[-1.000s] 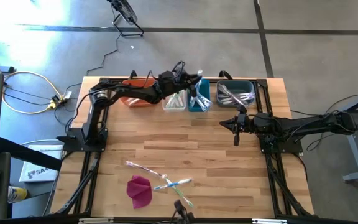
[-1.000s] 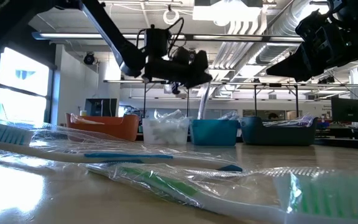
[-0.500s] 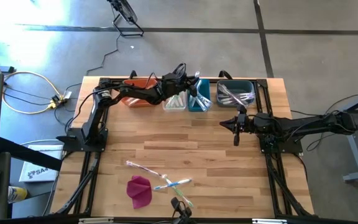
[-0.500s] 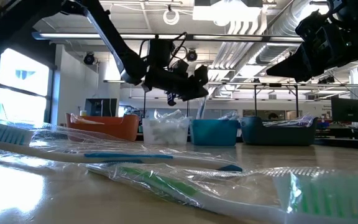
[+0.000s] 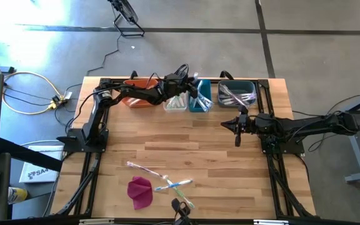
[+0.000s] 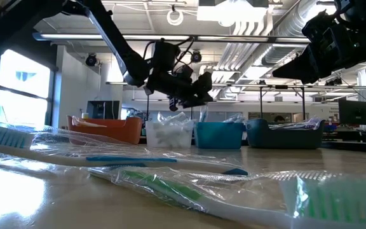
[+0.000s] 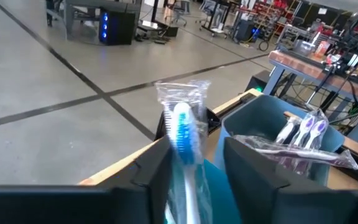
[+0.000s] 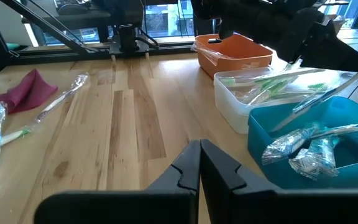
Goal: Pick & Place Toothbrushes
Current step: Put the blue toothbrush into the blue bin, then put the purple toothbrush into the green bin
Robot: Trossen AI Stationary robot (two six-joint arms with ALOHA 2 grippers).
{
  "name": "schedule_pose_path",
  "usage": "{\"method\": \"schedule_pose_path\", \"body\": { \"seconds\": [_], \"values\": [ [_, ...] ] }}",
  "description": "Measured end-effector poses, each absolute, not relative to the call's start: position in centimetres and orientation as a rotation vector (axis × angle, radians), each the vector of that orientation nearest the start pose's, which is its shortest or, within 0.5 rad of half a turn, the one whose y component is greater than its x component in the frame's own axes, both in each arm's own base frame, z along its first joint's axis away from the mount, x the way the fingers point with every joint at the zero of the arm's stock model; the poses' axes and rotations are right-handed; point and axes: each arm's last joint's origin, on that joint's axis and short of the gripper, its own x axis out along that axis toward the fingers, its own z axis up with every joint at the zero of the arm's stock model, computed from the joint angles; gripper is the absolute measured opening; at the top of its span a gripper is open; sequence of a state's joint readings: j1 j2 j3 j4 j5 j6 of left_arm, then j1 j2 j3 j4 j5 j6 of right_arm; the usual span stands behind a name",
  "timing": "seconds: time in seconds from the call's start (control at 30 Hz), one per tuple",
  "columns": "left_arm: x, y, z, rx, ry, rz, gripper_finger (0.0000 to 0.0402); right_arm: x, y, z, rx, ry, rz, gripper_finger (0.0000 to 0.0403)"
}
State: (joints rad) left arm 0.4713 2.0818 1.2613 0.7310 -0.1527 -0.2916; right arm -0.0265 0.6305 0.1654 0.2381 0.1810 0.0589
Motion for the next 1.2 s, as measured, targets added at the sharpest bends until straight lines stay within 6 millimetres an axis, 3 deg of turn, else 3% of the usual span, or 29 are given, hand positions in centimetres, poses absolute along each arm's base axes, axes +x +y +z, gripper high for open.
{"method": "schedule_pose_path", "body": {
  "seconds": [0.27, 0.5, 0.97, 1.2],
  "values": [
    [40.4, 21.1, 18.7, -0.294, -0.001, 0.631, 0.02, 14.6, -0.9, 18.1, 0.041, 0.221, -0.213, 0.0004],
    [40.4, 21.1, 18.8, -0.215, 0.019, 0.622, 0.0203, 14.6, -0.9, 18.1, 0.04, 0.221, -0.213, 0.0004],
    [40.9, 20.2, 18.8, -0.226, 0.025, 0.516, 0.0203, 14.6, -0.9, 18.1, 0.037, 0.221, -0.213, 0.0004],
    [41.0, 20.0, 18.8, -0.334, 0.0, 0.512, 0.0203, 14.6, -0.9, 18.1, 0.037, 0.223, -0.213, 0.0004]
  ]
}}
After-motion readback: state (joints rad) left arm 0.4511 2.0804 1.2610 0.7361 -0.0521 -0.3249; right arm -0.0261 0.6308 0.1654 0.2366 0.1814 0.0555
